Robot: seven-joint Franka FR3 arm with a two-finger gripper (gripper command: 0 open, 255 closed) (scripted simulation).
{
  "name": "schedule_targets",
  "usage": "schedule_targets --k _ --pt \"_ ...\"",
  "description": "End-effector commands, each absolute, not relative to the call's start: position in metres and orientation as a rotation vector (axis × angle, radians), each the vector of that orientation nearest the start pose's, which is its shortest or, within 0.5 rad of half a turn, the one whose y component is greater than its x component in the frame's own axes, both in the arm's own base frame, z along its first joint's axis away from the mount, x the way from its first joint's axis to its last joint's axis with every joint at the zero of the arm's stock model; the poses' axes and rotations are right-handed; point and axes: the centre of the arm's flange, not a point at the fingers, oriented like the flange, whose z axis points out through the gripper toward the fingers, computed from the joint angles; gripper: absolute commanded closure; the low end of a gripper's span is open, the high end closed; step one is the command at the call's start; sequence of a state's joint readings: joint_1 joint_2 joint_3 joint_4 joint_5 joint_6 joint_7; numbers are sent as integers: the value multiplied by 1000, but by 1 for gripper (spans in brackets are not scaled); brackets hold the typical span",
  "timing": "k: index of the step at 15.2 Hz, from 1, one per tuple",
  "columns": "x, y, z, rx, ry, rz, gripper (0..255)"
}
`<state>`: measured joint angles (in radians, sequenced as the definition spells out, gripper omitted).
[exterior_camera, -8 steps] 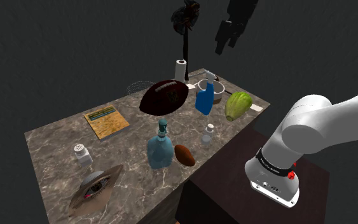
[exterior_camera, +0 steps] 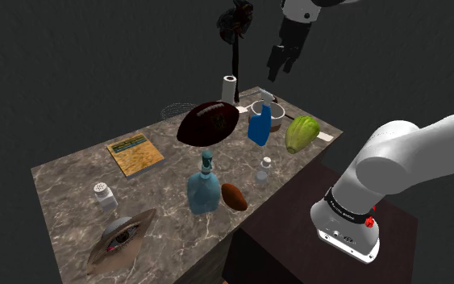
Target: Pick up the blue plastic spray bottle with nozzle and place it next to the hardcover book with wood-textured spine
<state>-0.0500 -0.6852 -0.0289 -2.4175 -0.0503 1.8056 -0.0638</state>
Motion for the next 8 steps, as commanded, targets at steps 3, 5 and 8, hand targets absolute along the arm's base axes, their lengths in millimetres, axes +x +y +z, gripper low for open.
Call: schedule_targets --k 3,5,8 --pt "374 -62 508 -3160 10 -59 0" --pt "384 -77 487 -3152 16 -31 0" --pt "397 -95 461 -3141 23 2 0"
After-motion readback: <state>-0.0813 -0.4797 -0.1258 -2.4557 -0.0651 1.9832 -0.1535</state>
